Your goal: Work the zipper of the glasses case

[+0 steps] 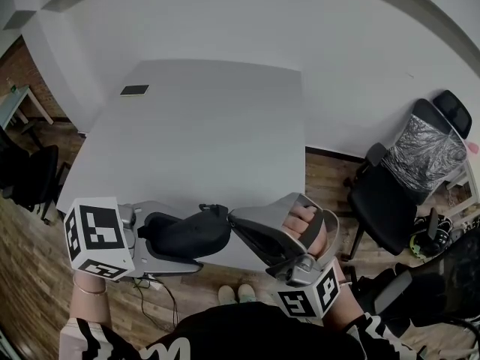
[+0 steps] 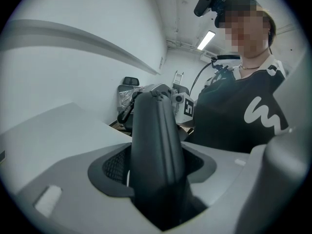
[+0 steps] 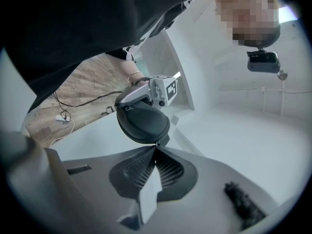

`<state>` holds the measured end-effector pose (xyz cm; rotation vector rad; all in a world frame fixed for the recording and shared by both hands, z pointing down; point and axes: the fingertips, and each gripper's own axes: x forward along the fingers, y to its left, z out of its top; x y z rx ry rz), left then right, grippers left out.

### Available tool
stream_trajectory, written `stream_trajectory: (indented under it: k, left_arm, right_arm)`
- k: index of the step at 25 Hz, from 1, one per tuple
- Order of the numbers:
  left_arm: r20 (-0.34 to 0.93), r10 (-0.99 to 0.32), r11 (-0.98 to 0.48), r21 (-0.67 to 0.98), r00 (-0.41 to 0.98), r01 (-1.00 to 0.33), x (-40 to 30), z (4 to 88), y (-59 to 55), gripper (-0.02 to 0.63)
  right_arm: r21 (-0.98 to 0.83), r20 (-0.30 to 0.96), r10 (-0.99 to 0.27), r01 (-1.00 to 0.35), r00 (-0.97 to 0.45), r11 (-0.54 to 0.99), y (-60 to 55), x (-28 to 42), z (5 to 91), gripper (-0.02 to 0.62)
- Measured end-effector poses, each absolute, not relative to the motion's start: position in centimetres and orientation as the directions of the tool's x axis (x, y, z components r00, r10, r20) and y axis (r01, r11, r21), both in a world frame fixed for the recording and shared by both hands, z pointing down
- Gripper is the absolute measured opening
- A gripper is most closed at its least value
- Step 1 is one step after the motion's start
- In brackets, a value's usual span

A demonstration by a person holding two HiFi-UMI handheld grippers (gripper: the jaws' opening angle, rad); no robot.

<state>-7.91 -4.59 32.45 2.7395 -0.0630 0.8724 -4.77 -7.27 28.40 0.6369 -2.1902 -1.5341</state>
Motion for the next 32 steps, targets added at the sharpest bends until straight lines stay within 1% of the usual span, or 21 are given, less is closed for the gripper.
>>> stream_trajectory:
  k: [6, 9, 12, 15, 20, 23, 25, 28, 30, 32]
  left_arm:
    - [0.5, -0.064, -0.957, 0.214, 0.864, -0.195, -7.3, 32.8, -5.3, 0.281]
    - [0.471, -0.132, -0.946, 0.202, 0.872, -0.253, -6.9, 32.9, -5.8, 0.279]
    - [0.371, -0.203, -0.92, 0.245, 0.906, -0.306, -6.6, 31.9, -6.5, 0.273]
    - [0.291, -0.209, -0.9, 0.315, 0.934, -0.3, -6.1, 31.1, -6.5, 0.272]
    - [0.255, -0.203, -0.916, 0.292, 0.945, -0.276, -5.1, 31.1, -6.4, 0.279]
    - [0.231, -0.174, -0.921, 0.305, 0.957, -0.241, -3.9, 31.4, -6.2, 0.279]
    - [0.236, -0.174, -0.926, 0.292, 0.956, -0.24, -3.3, 31.6, -6.5, 0.279]
    - [0.217, -0.212, -0.921, 0.282, 0.953, -0.269, -3.3, 31.3, -7.1, 0.275]
    - [0.202, -0.232, -0.912, 0.295, 0.952, -0.285, -3.4, 31.4, -7.1, 0.27]
    - [0.235, -0.277, -0.904, 0.265, 0.932, -0.335, -3.6, 31.7, -7.5, 0.268]
  right_arm:
    - [0.923, 0.119, -0.587, -0.129, -0.801, 0.364, -7.9, -4.2, 28.7, 0.006]
    - [0.914, 0.199, -0.601, -0.074, -0.774, 0.398, -8.5, -3.5, 29.3, 0.005]
    - [0.9, 0.274, -0.621, -0.033, -0.734, 0.435, -9.3, -2.6, 30.0, 0.005]
    - [0.895, 0.264, -0.639, -0.063, -0.722, 0.442, -9.7, -2.3, 29.4, 0.005]
    - [0.903, 0.179, -0.668, -0.149, -0.722, 0.403, -9.6, -2.7, 27.5, 0.005]
    - [0.908, 0.147, -0.673, -0.171, -0.725, 0.383, -9.5, -2.7, 26.7, 0.005]
    - [0.912, 0.145, -0.677, -0.168, -0.722, 0.375, -9.6, -2.6, 26.6, 0.005]
    - [0.912, 0.161, -0.678, -0.155, -0.717, 0.38, -9.7, -2.4, 26.6, 0.005]
    - [0.914, 0.188, -0.675, -0.124, -0.713, 0.387, -9.8, -2.3, 26.9, 0.005]
    - [0.915, 0.232, -0.671, -0.076, -0.705, 0.397, -9.9, -2.1, 27.4, 0.005]
